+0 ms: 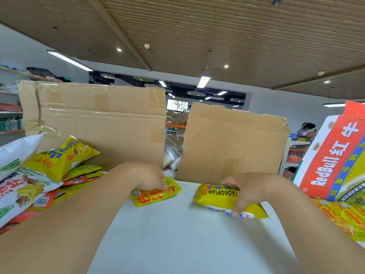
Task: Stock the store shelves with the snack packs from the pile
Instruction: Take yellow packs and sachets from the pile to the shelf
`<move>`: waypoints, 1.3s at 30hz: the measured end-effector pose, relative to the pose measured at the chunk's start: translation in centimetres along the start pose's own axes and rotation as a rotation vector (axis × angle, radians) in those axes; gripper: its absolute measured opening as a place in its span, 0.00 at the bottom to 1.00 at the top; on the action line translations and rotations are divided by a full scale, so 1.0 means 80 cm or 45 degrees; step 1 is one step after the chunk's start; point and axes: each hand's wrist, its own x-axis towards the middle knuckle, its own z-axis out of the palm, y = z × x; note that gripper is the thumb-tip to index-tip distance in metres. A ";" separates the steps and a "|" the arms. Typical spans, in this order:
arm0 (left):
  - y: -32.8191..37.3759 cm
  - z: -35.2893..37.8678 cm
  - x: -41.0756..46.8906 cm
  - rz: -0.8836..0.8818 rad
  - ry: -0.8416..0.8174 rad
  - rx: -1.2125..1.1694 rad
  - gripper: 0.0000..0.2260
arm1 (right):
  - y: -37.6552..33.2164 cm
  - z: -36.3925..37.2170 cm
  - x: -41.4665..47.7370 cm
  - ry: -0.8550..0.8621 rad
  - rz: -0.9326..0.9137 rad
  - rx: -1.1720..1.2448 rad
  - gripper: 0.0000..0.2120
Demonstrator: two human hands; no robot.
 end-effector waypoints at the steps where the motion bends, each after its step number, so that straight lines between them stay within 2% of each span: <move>1: 0.006 -0.002 -0.004 -0.013 -0.039 0.011 0.28 | 0.002 0.001 0.000 0.001 -0.006 0.061 0.37; 3: 0.017 -0.006 -0.011 -0.012 -0.088 0.078 0.32 | -0.001 0.005 0.007 0.000 -0.024 0.104 0.37; 5: 0.024 -0.008 -0.017 -0.005 -0.113 0.164 0.31 | -0.006 0.011 0.017 -0.010 -0.028 0.065 0.33; 9: 0.026 -0.012 -0.022 0.010 -0.107 0.143 0.30 | -0.009 0.015 0.025 0.009 0.004 0.031 0.28; 12: 0.031 -0.014 -0.024 0.038 -0.075 0.132 0.30 | -0.006 0.017 0.028 0.000 -0.014 0.141 0.25; 15: 0.042 -0.010 -0.021 0.054 -0.103 0.173 0.27 | -0.009 0.018 0.033 0.014 -0.026 0.141 0.25; 20: 0.056 -0.004 -0.019 0.057 -0.181 0.257 0.31 | -0.014 0.017 0.035 0.022 -0.006 0.047 0.28; 26: 0.076 -0.017 -0.037 0.090 -0.182 0.305 0.26 | -0.033 0.022 0.025 0.029 -0.023 -0.093 0.26; 33: 0.108 -0.030 -0.097 0.142 0.083 0.183 0.27 | -0.008 0.021 -0.052 0.352 -0.188 0.024 0.22; 39: 0.191 -0.026 -0.156 0.253 0.182 -0.203 0.19 | 0.067 0.019 -0.181 0.538 -0.227 0.062 0.24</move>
